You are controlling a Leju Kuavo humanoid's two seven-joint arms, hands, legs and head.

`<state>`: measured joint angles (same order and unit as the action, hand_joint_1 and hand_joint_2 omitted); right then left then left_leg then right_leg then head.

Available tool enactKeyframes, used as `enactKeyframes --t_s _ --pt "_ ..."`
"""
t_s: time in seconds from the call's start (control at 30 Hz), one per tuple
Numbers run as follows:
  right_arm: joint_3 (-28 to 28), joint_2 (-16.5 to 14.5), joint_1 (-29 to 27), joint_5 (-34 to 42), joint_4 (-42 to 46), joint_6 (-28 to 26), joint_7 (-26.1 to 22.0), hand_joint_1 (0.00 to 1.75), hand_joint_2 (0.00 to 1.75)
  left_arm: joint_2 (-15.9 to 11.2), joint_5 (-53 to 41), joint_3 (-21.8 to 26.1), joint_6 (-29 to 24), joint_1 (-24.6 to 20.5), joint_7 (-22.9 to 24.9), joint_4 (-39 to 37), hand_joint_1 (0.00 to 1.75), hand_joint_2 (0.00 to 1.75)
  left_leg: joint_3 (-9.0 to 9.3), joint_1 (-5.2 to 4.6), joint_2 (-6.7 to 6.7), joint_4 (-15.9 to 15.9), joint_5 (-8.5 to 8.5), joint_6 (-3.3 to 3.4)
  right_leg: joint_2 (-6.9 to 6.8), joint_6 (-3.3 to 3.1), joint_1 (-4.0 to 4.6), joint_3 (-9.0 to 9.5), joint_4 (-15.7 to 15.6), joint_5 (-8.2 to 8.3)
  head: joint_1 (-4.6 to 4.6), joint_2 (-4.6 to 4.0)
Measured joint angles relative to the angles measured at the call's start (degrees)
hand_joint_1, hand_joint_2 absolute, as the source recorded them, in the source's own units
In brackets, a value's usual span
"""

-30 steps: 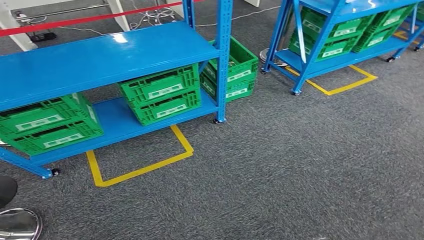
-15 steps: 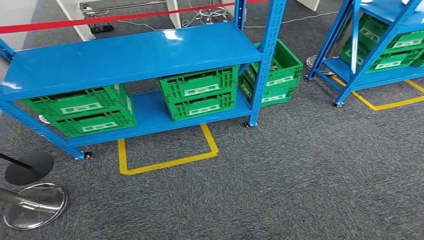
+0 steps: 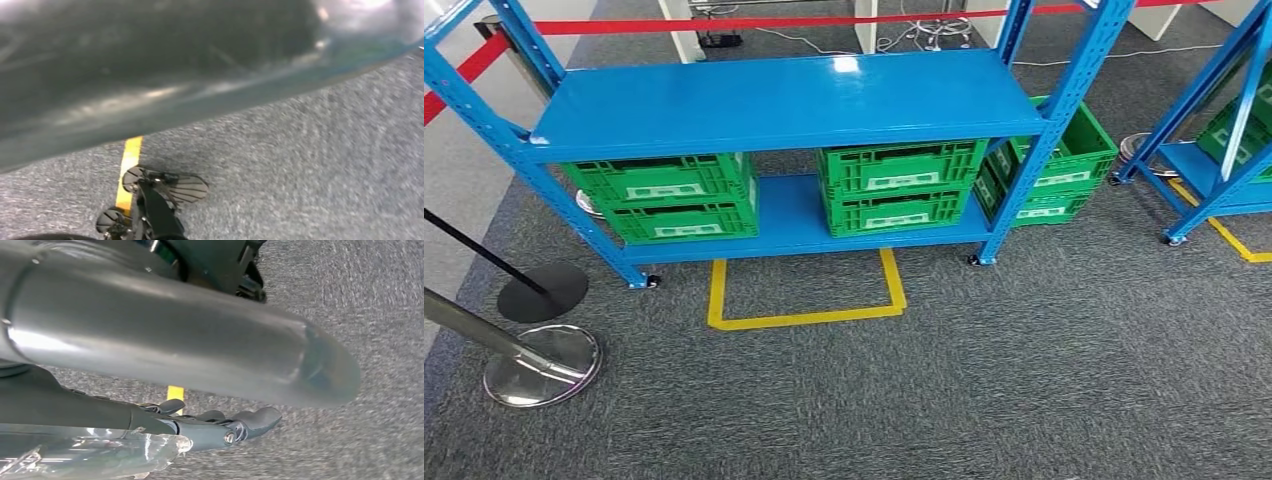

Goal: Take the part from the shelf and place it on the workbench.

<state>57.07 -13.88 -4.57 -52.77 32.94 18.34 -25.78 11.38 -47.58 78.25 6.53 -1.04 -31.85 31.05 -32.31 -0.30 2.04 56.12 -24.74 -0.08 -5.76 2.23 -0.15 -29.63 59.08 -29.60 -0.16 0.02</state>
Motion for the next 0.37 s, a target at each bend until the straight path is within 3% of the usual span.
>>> enactKeyframes --t_s 0.07,0.13,0.17,0.2,0.23,0.3,0.37 --pt "0.2 0.0 0.0 -0.1 0.0 0.0 0.0 0.0 0.0 0.0 0.0 0.0 0.0 -0.1 0.0 0.0 0.0 0.0 0.15 0.36 -1.23 -0.2 0.27 0.61 3.44 0.47 -0.2 -2.24 5.0 -2.86 0.4 0.0" --pt "0.4 0.0 -0.3 0.0 0.0 0.0 -0.1 0.0 0.0 0.0 0.0 0.1 0.0 -0.3 0.0 0.0 0.0 0.0 0.09 0.4 -2.58 -0.2 0.3 0.92 5.3 0.68 -0.31 -6.22 12.9 -6.12 0.71 0.0" --pt "0.5 0.0 -0.4 0.0 0.0 -0.1 -0.1 0.0 0.0 0.0 -0.1 0.1 0.0 -0.2 0.0 0.0 0.0 0.0 0.11 0.4 -3.2 -0.2 0.28 0.95 5.56 0.75 -0.34 -7.73 15.4 -6.56 0.75 0.0" --pt "0.6 0.0 -0.4 0.1 0.0 -0.2 -0.2 0.0 0.0 0.0 -0.1 0.1 0.0 -0.1 0.0 0.0 0.0 0.0 0.17 0.42 -3.74 -0.2 0.25 0.92 5.64 0.8 -0.37 -8.29 15.7 -5.77 0.8 0.0" --pt "0.7 0.0 -0.4 0.3 0.0 -0.3 -0.2 0.0 0.0 0.1 -0.2 0.1 0.0 -0.1 0.0 0.0 0.0 0.0 0.29 0.48 -4.2 -0.2 0.19 0.84 5.66 0.82 -0.43 -7.72 13.6 -3.91 0.8 0.0" --pt "1.0 0.0 -0.2 0.3 0.1 -0.6 -0.4 0.0 0.0 0.2 -0.2 0.1 0.1 0.0 0.0 0.1 0.0 0.0 0.5 0.53 -4.9 0.1 -0.09 0.36 6.05 0.93 -0.67 -4.57 5.7 0.41 0.87 0.0" --pt "1.2 -0.1 0.0 0.2 0.1 -0.9 -0.5 0.0 0.0 0.2 -0.2 0.2 0.2 0.0 0.1 0.3 0.0 0.0 0.47 0.42 -5.25 0.5 -0.37 -0.16 6.65 0.84 -0.85 -2.43 0.8 2.19 0.92 0.0"
